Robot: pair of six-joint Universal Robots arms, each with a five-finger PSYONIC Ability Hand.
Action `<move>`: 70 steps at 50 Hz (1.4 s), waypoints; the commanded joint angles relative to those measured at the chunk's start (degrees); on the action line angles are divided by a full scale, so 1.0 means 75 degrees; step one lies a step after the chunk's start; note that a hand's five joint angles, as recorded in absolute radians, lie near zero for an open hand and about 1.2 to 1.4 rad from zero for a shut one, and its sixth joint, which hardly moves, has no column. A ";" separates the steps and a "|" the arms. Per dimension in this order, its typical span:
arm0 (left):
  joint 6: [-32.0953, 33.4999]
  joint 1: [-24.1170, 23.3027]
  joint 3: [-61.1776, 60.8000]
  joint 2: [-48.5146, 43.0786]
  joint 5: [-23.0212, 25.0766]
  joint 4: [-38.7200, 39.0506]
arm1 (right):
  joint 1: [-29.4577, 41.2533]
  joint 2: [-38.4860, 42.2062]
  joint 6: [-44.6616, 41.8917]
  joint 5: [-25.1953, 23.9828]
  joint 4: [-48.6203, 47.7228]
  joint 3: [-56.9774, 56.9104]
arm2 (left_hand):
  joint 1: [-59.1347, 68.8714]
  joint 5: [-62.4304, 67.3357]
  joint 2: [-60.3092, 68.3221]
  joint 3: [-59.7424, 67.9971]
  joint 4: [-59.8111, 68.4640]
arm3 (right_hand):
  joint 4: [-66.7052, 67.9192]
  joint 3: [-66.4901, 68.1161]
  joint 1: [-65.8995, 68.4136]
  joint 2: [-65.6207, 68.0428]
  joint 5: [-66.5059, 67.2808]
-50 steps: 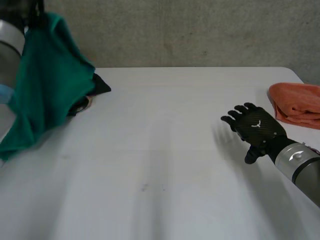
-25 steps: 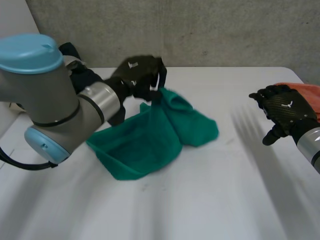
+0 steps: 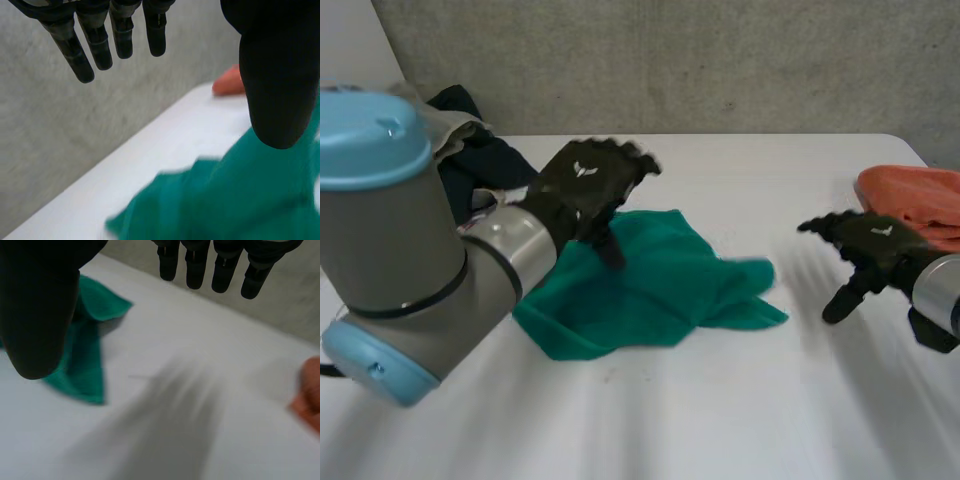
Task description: Fold the laundry.
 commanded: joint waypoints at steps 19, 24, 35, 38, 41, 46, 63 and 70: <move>0.3807 0.3231 -0.2886 0.0120 0.1656 0.1152 | 0.2822 0.2512 0.1512 0.1494 -0.1520 -0.1075 | 0.0334 0.0543 0.0515 0.0472 0.0502 | 0.1125 0.1145 0.0967 0.1095 0.1072; 0.3913 0.3477 -0.2768 -0.0372 0.2230 0.1163 | 0.2987 0.2595 0.0971 0.1882 -0.1684 -0.1099 | 0.1051 0.1261 0.1233 0.1190 0.1220 | 0.5003 0.5023 0.4845 0.4972 0.4950; 0.4626 0.3513 -0.2371 -0.1602 0.2266 0.1234 | 0.3046 0.2560 0.0678 0.2093 -0.1943 -0.1052 | 0.2193 0.2403 0.2374 0.2332 0.2362 | 0.9061 0.9081 0.8903 0.9031 0.9008; 0.4838 0.3501 -0.2218 -0.1814 0.2243 0.1234 | 0.3034 0.2502 0.0678 0.2105 -0.1919 -0.1041 | 0.3113 0.3323 0.3294 0.3252 0.3282 | 0.9061 0.9081 0.8903 0.9031 0.9008; 0.4839 0.3478 -0.2030 -0.2048 0.2231 0.1339 | 0.3058 0.2455 0.0678 0.2093 -0.1896 -0.1029 | 0.4949 0.5158 0.5130 0.5087 0.5117 | 0.9061 0.9081 0.8903 0.9031 0.9008; 0.4827 0.3337 -0.1960 -0.2142 0.2208 0.1958 | 0.3081 0.2174 0.0666 0.2093 -0.1872 -0.0935 | 0.8509 0.8718 0.8690 0.8647 0.8677 | 0.9061 0.9081 0.8903 0.9031 0.9008; 0.2346 0.2459 -0.3107 0.1019 0.1669 0.2382 | 0.2835 0.0380 -0.3574 0.2386 -0.1134 -0.2656 | 0.8519 0.8728 0.8700 0.8657 0.8687 | 0.9061 0.9081 0.8903 0.9031 0.9008; 0.0762 0.2107 -0.3541 0.2392 0.1657 0.2382 | 0.2905 0.2042 -0.4291 0.2001 -0.2854 -0.4578 | 0.8519 0.8728 0.8700 0.8657 0.8687 | 0.9061 0.9081 0.8903 0.9031 0.9008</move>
